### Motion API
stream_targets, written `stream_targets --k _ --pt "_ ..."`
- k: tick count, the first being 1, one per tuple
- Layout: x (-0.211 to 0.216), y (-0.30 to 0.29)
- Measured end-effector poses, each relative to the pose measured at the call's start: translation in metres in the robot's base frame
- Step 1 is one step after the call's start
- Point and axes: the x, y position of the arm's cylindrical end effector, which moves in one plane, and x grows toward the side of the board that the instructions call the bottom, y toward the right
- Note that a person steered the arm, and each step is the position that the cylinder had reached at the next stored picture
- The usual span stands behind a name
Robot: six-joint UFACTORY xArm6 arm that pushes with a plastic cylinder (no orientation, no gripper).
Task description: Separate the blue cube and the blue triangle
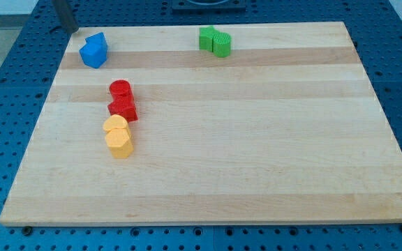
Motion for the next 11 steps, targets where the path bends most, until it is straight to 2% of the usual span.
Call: stream_targets --k 6,8,11 --pt "0.019 0.008" --pt "0.052 0.036" --pt "0.068 0.118"
